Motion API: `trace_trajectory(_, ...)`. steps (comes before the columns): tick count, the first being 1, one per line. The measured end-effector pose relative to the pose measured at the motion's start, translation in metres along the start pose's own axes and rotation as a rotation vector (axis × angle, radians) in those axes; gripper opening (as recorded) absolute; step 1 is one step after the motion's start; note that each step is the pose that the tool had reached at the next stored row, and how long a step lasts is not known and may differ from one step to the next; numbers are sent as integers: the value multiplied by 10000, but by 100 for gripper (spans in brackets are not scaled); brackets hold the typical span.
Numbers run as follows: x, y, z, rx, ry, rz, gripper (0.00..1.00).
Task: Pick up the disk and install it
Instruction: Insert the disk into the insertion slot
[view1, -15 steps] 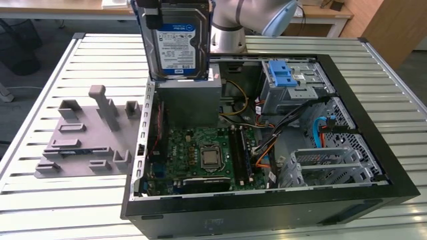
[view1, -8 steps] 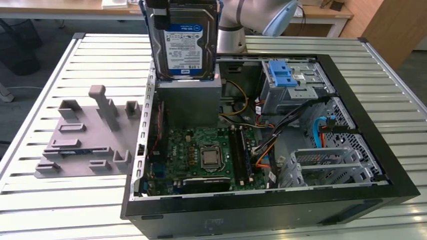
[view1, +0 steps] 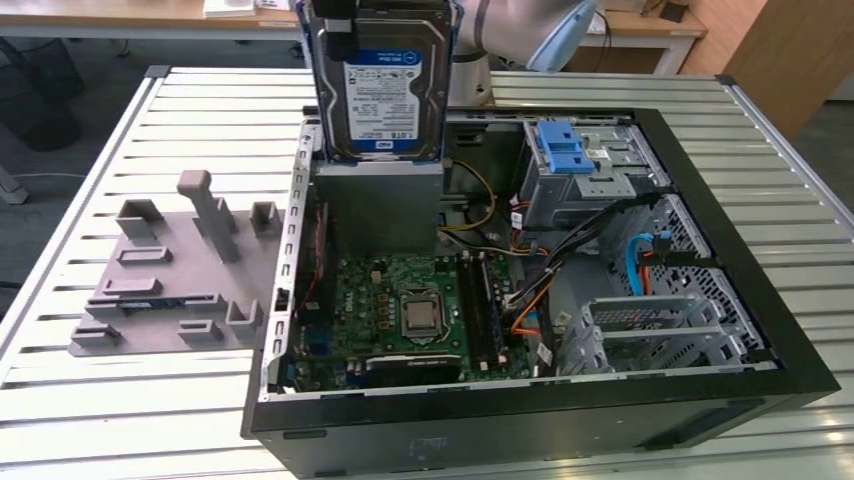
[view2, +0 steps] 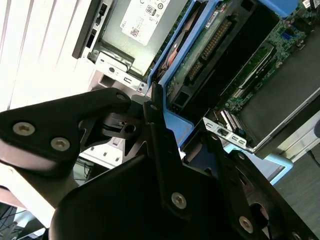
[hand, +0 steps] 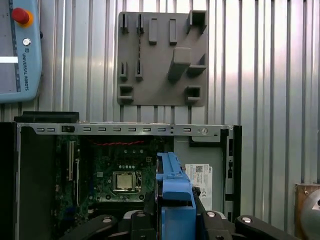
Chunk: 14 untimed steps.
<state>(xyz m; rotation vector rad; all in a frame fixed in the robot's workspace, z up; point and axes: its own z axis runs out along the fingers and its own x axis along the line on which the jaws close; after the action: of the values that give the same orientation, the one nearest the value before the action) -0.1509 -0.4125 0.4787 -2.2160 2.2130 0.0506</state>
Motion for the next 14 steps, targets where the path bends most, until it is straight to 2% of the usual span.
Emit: trace_trajectory(14,9,-213,-3,0,0,0,36)
